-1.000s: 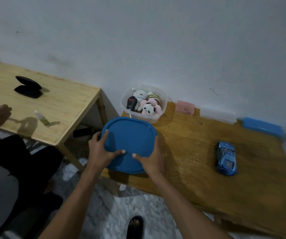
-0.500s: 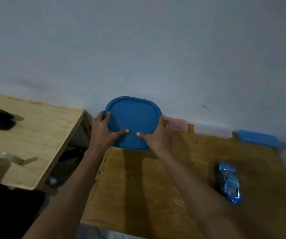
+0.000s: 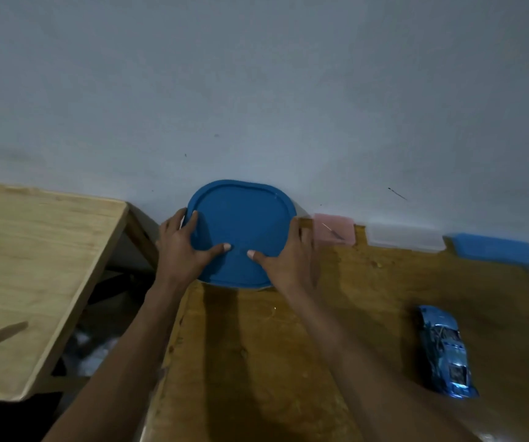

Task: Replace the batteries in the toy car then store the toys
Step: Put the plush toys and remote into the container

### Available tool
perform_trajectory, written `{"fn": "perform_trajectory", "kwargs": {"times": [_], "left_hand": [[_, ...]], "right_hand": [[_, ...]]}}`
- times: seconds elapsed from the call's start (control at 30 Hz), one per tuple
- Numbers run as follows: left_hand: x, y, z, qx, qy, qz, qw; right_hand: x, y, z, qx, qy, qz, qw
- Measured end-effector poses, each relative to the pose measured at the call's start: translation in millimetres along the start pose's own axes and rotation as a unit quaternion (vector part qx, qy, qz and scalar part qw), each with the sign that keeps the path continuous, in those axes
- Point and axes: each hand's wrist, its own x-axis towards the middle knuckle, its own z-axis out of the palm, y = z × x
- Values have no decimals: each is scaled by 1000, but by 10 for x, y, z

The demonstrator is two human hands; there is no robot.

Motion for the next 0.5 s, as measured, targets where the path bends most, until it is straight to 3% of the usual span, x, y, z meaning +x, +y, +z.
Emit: {"fn": "perform_trajectory", "kwargs": {"times": [0.13,0.5], "left_hand": [[-47,-66,75,-84,-24,-12,996],[23,-52,134,-68,-35,2,997]], "right_hand": [[4,-1,35,-19,-7,3,1000],[62,10,41,26,-52,33,998]]}}
